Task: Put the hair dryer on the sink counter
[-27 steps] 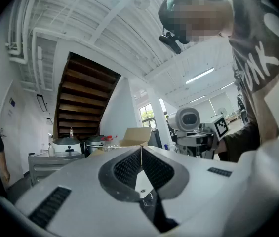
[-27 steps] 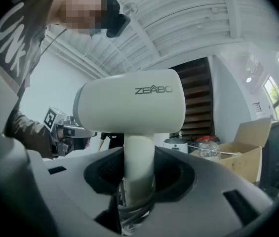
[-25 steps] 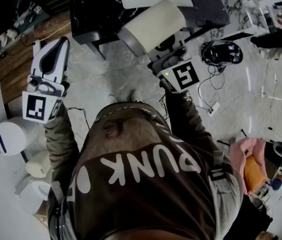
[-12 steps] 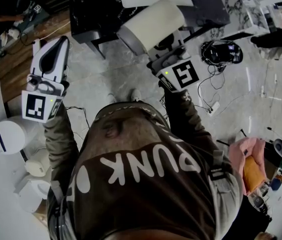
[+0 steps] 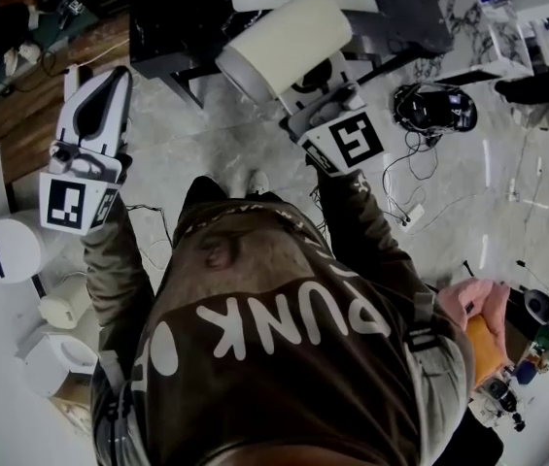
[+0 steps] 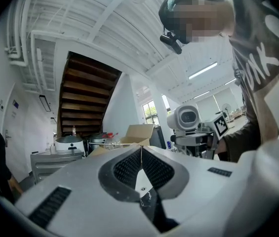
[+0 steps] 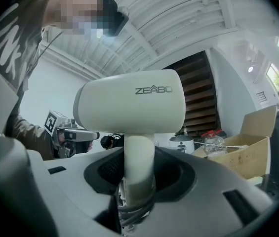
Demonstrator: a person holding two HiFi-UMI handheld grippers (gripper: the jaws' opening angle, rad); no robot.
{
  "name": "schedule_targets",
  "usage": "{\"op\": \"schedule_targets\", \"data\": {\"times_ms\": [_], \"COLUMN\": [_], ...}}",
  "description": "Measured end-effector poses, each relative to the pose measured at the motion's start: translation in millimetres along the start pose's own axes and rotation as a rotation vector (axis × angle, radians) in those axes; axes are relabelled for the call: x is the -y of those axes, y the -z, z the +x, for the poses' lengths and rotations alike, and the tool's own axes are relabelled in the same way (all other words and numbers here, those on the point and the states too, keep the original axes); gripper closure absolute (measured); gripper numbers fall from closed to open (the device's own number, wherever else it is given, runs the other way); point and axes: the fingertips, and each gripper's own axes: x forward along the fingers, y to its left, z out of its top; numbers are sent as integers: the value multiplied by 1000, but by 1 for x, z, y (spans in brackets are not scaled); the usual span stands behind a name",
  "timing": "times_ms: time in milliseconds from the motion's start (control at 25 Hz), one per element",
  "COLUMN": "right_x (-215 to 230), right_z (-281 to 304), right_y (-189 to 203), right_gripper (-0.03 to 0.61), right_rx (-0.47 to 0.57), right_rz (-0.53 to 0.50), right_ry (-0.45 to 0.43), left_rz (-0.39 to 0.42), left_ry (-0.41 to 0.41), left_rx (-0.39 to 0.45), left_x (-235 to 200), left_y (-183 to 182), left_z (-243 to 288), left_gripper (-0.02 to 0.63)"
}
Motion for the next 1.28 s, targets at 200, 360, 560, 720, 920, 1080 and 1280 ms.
{"op": "schedule_targets", "data": {"times_ms": [200, 360, 560, 720, 920, 1080, 1280], "right_x": [17, 31, 58, 78, 99, 119, 149], "right_z": [13, 44, 98, 149, 204, 239, 276], "right_y": [9, 27, 57, 85, 124, 166, 224], "right_gripper": [423, 423, 423, 423, 423, 423, 423], "right_rx": [-9, -30, -71, -119, -209, -343, -557], "right_rz": [14, 17, 17, 38, 101, 183, 257], "right_ry": [-7, -2, 26, 58, 48, -11, -75], "left_rz": [-13, -20, -27, -44, -67, -77, -74], "left_ry": [3, 23, 61, 104, 153, 155, 143], "left_rx": [-6, -12, 7, 22, 19, 7, -13], "left_x": [-10, -38, -92, -137, -174, -185, -190], "left_y": [11, 37, 75, 109, 136, 146, 158], "left_z": [19, 42, 81, 109, 139, 155, 173], "left_gripper": [607, 607, 607, 607, 607, 607, 607]}}
